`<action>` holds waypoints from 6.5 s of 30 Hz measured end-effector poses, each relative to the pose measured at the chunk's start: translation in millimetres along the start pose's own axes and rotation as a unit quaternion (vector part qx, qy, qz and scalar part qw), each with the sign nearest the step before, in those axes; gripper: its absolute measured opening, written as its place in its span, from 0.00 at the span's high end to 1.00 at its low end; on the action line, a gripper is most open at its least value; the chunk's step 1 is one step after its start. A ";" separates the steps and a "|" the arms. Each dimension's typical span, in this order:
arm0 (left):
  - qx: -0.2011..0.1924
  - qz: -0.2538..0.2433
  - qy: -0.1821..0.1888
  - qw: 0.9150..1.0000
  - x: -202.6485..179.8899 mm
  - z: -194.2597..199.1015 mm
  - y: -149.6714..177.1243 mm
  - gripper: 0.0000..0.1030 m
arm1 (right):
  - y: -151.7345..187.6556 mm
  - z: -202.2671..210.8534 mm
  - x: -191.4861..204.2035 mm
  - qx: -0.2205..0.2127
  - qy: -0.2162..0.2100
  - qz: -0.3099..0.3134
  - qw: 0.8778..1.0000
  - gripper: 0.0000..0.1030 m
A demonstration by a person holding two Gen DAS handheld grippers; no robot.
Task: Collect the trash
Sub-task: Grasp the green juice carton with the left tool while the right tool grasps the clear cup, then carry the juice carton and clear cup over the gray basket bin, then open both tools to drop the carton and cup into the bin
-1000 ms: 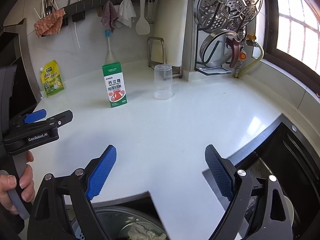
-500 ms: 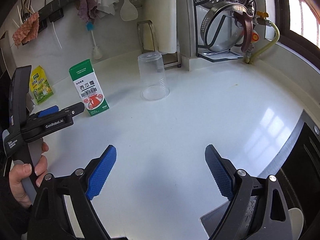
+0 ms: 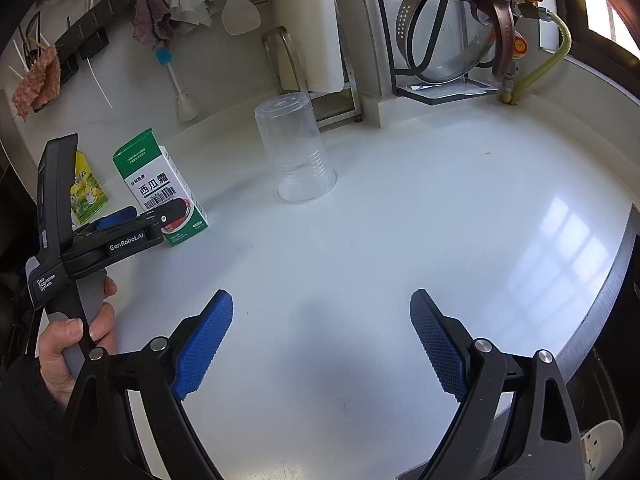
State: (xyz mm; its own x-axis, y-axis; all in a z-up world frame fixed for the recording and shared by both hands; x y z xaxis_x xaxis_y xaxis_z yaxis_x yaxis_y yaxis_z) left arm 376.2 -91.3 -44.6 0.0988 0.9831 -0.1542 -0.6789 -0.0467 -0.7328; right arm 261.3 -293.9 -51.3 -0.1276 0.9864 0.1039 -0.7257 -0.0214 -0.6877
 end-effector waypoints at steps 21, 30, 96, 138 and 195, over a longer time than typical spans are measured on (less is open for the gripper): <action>0.006 0.025 0.011 1.000 13.1 -3.5 -12.6 0.51 | -19.6 -32.5 8.6 0.007 0.015 0.020 1.000 0.16; -0.027 0.038 -0.057 0.997 36.0 3.0 -22.3 0.51 | -46.3 -57.1 21.9 -0.003 0.034 0.034 0.999 0.16; -0.045 0.046 -0.075 0.995 59.9 77.6 11.2 0.51 | -7.5 0.2 50.9 -0.039 0.095 0.010 0.995 0.47; 0.048 -0.050 0.030 0.997 -10.7 269.3 276.7 0.51 | 255.6 201.8 93.5 -0.018 0.104 -0.022 0.994 0.47; 0.085 -0.020 -0.011 0.996 9.3 257.5 301.4 0.07 | 277.8 188.5 105.6 -0.008 0.069 -0.004 0.998 0.22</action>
State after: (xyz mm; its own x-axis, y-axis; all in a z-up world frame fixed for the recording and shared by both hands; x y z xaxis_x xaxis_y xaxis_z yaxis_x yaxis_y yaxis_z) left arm -14.8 -50.7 -96.2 0.1124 0.9874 -0.1111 -0.7878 0.0204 -0.6156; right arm -81.2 -226.4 -95.9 -0.0263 0.9996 0.0103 -0.7149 -0.0116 -0.6992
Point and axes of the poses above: each gripper's, at about its wrist camera, not at the fingertips, and z roughly against the way its jaws point, x to its left, y to its underside, the point moved 4 cm from there along -z, roughly the way its jaws point, and after that the axes turned 10 degrees about z, right-handed, at the moved point
